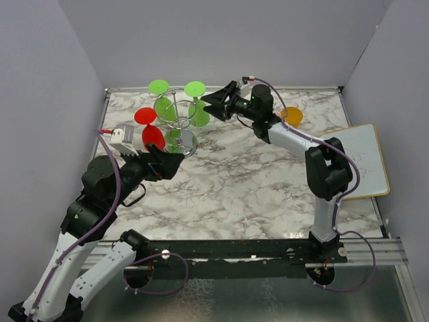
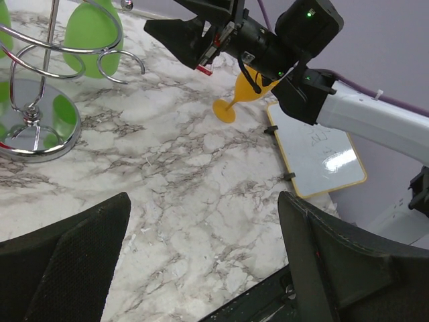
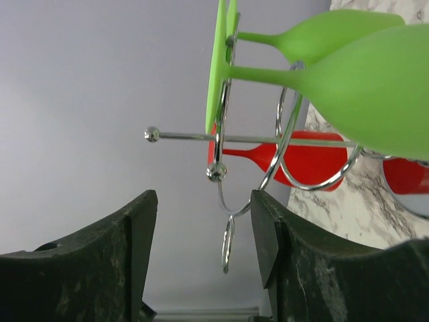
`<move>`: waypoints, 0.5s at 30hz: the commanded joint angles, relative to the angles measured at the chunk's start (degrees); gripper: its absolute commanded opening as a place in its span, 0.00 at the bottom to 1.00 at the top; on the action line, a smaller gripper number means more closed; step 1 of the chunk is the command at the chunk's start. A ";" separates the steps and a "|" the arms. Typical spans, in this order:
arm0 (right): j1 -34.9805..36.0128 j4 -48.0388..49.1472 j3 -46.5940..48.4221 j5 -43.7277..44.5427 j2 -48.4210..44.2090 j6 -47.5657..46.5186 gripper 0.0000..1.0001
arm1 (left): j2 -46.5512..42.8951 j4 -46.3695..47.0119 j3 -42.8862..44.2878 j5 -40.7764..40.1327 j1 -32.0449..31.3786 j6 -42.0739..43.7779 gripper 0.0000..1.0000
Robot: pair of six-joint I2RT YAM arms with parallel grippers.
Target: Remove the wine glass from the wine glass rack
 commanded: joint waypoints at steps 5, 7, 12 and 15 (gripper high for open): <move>1.99 -1.32 7.02 9.54 3.48 3.15 0.54 | -2.77 -0.66 0.12 -0.68 0.16 1.80 0.93; 2.40 -3.18 8.11 11.17 3.63 2.81 0.52 | -2.84 -1.04 0.81 -1.04 0.20 2.89 0.93; 3.45 -6.18 9.54 14.83 4.27 3.30 0.45 | -3.46 -2.19 2.23 -2.47 0.22 4.34 0.93; 4.18 -7.37 9.74 16.58 4.56 4.31 0.42 | -4.17 -2.22 2.26 -2.94 0.18 4.31 0.93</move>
